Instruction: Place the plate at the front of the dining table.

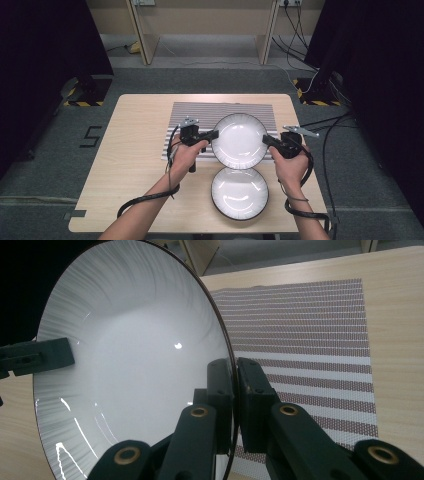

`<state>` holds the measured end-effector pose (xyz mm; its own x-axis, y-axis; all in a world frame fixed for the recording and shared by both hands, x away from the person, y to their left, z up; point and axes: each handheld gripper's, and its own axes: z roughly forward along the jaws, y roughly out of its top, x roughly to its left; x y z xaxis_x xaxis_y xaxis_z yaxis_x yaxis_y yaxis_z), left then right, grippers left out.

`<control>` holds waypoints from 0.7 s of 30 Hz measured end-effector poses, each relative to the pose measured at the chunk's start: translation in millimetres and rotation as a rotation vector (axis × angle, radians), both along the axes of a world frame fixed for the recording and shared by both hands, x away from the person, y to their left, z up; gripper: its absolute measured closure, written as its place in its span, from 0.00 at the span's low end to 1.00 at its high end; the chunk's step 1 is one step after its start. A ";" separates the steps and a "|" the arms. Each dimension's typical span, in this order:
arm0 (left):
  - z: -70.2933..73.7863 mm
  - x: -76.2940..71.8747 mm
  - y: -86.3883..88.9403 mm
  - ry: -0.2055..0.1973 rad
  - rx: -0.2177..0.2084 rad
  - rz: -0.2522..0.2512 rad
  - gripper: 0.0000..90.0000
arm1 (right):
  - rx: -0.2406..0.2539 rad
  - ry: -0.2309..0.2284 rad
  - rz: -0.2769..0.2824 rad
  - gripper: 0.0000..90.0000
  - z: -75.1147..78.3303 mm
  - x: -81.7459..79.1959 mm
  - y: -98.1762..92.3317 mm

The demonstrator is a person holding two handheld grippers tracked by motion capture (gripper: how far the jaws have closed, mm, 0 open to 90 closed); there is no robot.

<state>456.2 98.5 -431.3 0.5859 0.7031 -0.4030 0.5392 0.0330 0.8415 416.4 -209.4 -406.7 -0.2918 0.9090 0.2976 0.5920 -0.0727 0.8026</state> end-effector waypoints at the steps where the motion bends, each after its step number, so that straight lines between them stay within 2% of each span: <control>1: 0.5 0.6 0.4 0.000 0.000 0.000 0.94 | -0.002 -0.005 0.001 0.95 0.3 0.6 0.1; 21: 5.3 6.8 2.1 -0.002 0.006 0.009 0.94 | -0.002 -0.009 -0.006 0.95 3.1 8.6 3.9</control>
